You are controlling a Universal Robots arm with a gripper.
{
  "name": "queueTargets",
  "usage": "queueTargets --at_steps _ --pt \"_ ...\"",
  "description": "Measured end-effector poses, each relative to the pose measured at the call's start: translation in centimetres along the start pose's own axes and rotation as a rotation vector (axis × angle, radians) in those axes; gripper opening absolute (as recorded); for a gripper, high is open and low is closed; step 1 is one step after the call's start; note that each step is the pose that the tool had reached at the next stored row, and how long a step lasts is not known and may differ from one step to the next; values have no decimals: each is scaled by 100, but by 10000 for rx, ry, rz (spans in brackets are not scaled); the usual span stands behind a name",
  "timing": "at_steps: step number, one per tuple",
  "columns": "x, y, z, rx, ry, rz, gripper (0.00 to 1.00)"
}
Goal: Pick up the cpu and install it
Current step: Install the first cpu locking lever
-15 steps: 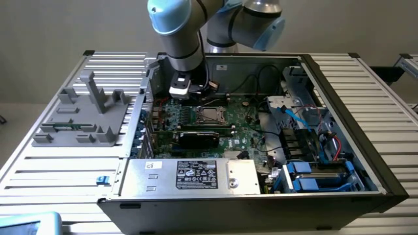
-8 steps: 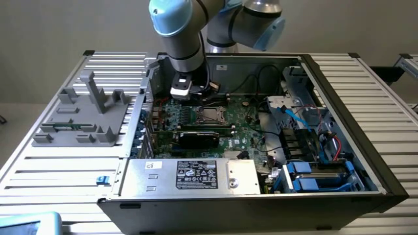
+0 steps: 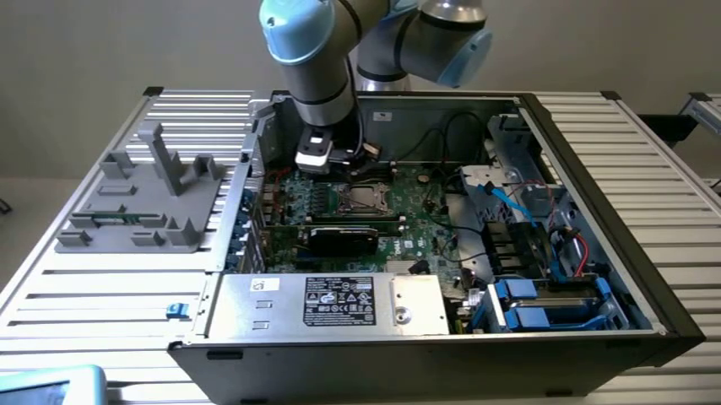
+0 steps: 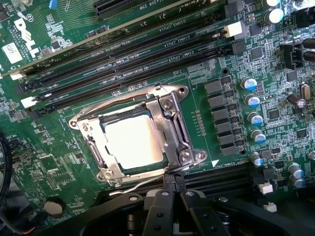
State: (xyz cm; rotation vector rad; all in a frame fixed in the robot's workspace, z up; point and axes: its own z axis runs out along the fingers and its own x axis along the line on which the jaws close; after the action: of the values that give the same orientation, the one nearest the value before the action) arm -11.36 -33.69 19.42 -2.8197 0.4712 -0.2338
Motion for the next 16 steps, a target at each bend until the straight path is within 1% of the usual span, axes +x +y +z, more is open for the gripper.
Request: queueTargets --at_steps 6,16 --pt "15 15 6 -7 22 68 11" --pt "46 8 17 -21 55 180 11"
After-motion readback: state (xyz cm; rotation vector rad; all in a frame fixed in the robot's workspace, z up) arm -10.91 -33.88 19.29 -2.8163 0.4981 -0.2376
